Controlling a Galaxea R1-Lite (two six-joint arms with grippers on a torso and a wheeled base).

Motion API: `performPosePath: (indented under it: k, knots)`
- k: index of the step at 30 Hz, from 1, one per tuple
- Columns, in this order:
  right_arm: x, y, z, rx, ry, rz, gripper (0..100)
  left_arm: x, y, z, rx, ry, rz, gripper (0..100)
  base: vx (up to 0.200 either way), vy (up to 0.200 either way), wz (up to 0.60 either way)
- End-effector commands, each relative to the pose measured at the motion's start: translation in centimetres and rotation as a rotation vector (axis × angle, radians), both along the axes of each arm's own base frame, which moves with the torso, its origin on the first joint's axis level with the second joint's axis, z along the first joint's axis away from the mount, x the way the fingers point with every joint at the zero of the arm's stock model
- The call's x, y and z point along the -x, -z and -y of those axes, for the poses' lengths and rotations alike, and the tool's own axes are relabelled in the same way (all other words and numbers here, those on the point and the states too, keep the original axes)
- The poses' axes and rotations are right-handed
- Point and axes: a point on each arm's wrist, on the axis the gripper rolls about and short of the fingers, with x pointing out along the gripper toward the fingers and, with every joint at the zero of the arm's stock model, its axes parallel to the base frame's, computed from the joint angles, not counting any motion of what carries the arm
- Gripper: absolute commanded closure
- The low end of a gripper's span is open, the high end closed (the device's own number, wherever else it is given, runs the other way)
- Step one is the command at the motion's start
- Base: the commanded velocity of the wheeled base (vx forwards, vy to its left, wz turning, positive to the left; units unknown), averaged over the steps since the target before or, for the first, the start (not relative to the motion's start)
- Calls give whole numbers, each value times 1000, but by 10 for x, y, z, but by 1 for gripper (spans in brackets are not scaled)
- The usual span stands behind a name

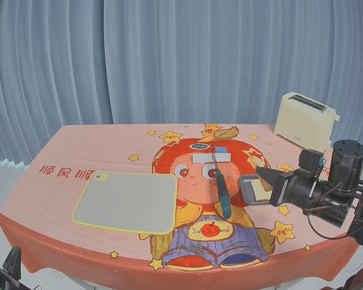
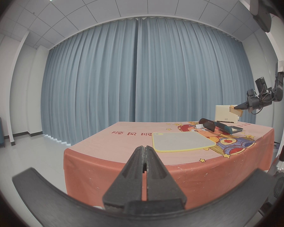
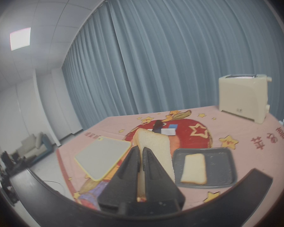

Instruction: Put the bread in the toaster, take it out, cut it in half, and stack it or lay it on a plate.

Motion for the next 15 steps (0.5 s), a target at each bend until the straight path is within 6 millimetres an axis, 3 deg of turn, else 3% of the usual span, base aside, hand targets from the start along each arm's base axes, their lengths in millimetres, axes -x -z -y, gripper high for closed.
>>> performPosePath:
  k: [1,5,11,12,15]
  knots:
    - [-16,1,-2,95,78,23,100,-1,5,0,1,-1,-19,100,0,0,0]
    - [-38,2,-5,211,164,39,100,-1,5,0,1,-1,-19,100,0,0,0]
    - [-51,6,-11,213,187,31,100,-1,5,0,1,-1,-19,100,0,0,0]
    - [-55,18,-12,238,194,1,100,-1,5,0,2,-1,-19,100,0,0,0]
    - [-62,29,-15,269,233,-14,100,-1,5,0,1,-1,-19,100,0,0,0]
